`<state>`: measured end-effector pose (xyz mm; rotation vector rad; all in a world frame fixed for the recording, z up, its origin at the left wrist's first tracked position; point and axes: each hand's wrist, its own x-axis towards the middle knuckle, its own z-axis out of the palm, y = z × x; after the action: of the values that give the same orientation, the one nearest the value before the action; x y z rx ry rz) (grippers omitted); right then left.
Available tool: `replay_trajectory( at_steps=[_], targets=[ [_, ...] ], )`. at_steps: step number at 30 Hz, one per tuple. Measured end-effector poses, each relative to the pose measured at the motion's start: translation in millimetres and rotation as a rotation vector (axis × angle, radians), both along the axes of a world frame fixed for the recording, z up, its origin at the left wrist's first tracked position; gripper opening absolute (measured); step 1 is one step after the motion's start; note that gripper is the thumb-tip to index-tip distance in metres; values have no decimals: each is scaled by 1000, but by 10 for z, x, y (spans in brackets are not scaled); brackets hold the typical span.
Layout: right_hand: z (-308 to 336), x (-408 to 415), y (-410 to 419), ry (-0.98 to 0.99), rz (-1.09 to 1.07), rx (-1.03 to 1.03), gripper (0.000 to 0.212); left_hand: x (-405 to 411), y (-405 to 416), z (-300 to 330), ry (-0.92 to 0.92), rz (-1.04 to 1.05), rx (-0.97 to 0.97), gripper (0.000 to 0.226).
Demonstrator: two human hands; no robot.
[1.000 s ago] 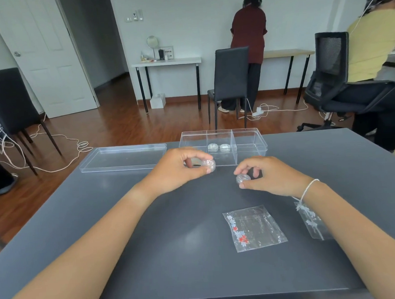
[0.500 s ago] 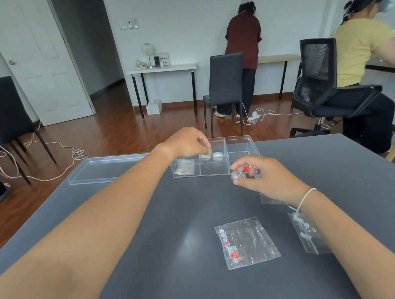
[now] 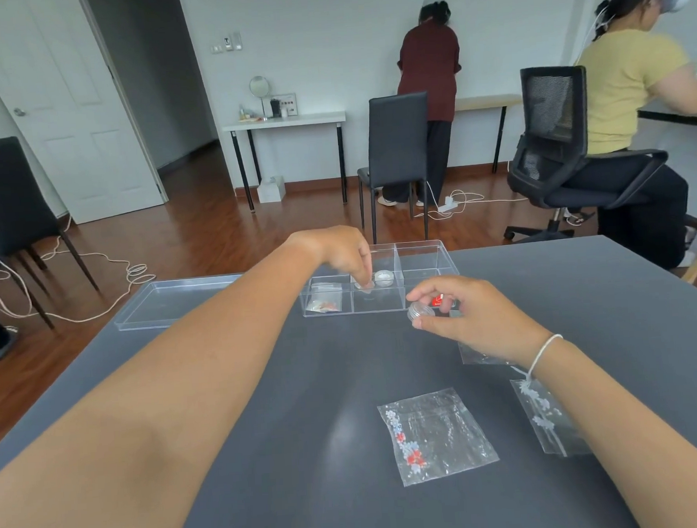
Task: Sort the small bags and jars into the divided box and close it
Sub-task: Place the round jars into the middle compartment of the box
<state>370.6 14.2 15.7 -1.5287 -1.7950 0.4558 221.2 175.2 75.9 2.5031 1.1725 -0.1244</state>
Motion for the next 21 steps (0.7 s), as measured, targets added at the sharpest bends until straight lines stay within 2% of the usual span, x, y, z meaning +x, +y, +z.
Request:
replay_trajectory(
  at_steps=[16, 21],
  targets=[
    [14, 1, -6, -4, -3, -18, 19, 50, -22, -45, 73, -22, -2, 5],
    [3, 10, -2, -2, -4, -23, 19, 23, -18, -46, 19, -23, 35, 9]
  ],
)
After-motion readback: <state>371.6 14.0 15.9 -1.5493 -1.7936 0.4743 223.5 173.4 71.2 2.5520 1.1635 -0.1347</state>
